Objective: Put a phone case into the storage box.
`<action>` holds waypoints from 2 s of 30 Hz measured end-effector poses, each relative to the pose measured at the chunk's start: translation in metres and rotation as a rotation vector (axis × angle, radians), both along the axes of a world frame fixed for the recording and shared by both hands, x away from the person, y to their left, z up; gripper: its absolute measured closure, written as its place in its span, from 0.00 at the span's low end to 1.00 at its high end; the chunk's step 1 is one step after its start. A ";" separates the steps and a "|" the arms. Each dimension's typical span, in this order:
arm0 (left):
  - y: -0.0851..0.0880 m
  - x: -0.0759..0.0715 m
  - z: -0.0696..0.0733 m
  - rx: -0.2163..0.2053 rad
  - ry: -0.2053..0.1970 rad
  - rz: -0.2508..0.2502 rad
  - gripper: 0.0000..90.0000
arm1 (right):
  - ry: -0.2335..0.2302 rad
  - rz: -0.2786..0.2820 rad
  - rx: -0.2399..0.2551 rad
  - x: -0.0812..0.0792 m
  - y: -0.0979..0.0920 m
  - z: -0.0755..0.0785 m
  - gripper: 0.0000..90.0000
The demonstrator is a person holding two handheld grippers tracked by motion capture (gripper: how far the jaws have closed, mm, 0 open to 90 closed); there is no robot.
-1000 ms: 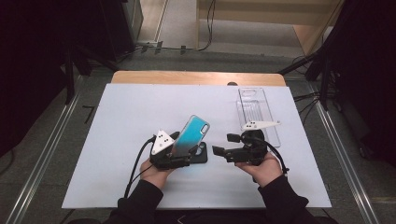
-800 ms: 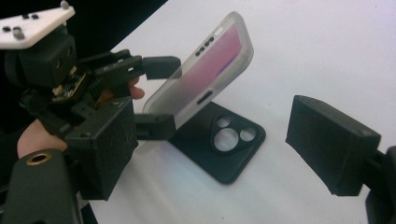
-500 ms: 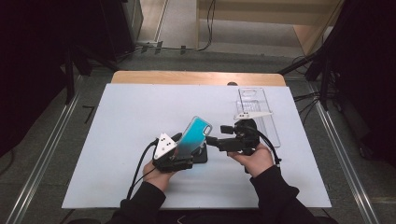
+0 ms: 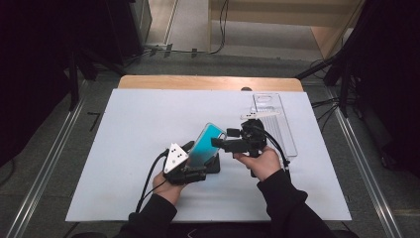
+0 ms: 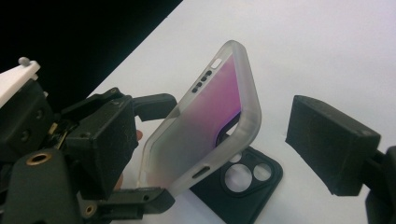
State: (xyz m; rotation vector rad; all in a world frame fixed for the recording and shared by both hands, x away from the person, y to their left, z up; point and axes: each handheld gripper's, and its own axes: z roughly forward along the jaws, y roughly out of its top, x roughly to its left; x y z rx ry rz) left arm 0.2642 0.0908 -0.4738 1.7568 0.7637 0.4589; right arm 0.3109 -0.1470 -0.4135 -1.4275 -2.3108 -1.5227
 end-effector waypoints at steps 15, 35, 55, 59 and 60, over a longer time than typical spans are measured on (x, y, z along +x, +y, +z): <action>-0.002 -0.002 0.000 -0.008 0.032 0.017 0.19 | 0.218 -0.044 0.106 0.017 -0.004 -0.008 0.73; -0.003 -0.001 0.013 0.010 0.094 -0.021 0.18 | 0.240 -0.024 0.164 0.014 -0.008 0.003 0.86; 0.002 0.010 0.027 0.110 0.353 -0.151 0.15 | 0.046 -0.056 -0.048 0.006 -0.004 0.013 0.86; 0.003 0.014 0.029 0.136 0.385 -0.150 0.15 | 0.012 -0.042 -0.067 0.004 -0.006 0.015 0.85; 0.004 0.015 0.030 0.142 0.398 -0.159 0.15 | 0.003 -0.035 -0.068 0.004 -0.007 0.015 0.86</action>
